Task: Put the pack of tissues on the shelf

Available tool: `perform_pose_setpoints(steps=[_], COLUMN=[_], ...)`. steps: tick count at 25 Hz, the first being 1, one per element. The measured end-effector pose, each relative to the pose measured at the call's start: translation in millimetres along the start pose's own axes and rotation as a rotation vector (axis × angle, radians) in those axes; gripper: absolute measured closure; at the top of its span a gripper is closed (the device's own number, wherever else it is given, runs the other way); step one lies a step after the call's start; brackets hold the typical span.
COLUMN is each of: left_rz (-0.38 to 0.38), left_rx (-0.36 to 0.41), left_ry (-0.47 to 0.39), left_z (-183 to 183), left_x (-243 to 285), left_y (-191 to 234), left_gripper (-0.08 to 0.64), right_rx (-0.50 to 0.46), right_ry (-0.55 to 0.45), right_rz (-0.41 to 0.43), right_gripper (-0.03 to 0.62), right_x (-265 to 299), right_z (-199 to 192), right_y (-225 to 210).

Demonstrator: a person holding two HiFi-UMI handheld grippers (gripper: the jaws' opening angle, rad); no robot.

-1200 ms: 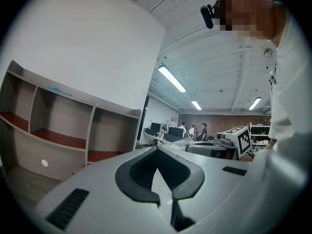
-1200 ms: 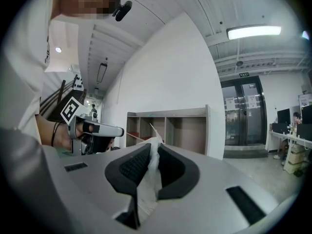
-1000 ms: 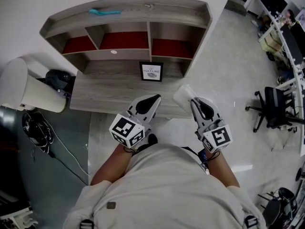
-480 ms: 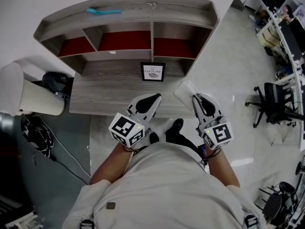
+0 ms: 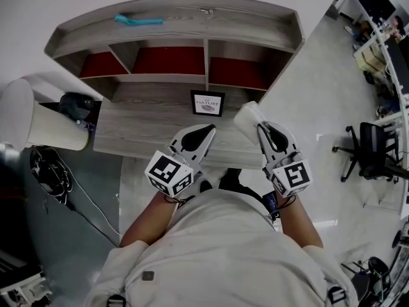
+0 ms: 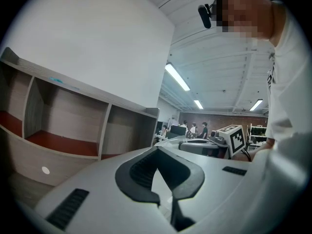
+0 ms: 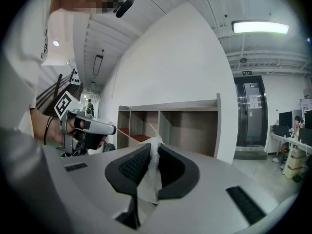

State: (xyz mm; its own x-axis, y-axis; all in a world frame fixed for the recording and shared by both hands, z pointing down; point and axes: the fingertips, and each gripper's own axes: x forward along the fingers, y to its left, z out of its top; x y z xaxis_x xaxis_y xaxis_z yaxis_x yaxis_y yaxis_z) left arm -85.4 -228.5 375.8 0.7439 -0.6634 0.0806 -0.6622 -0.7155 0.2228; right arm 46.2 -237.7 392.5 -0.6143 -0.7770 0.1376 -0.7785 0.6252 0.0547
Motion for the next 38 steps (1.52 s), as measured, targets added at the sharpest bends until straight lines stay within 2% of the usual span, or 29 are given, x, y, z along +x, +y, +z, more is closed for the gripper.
perform_pose_setpoints(steps=[6, 12, 18, 26, 38], left_rz=[0.037, 0.079, 0.104, 0.151, 0.197], left_rx=[-0.009, -0.009, -0.044, -0.046, -0.034], left_ry=[0.014, 0.025, 0.042, 0.088, 0.101], left_z=[-1, 0, -6, -26, -40], left_x=[33, 66, 94, 117, 148], left_y=[22, 46, 68, 97, 131], left_gripper=[0.545, 0.544, 0.545, 0.544, 0.544], right_rx=[0.025, 0.006, 0.002, 0.011, 0.006], right_ry=[0.018, 0.035, 0.050, 0.079, 0.096], right_rz=[0.026, 0.068, 0.102, 0.111, 0.093], right_gripper=[0.537, 0.537, 0.537, 0.537, 0.537], right_x=[34, 70, 106, 144, 198], right_z=[-10, -16, -30, -56, -78], right_y=[-35, -61, -81, -96, -110])
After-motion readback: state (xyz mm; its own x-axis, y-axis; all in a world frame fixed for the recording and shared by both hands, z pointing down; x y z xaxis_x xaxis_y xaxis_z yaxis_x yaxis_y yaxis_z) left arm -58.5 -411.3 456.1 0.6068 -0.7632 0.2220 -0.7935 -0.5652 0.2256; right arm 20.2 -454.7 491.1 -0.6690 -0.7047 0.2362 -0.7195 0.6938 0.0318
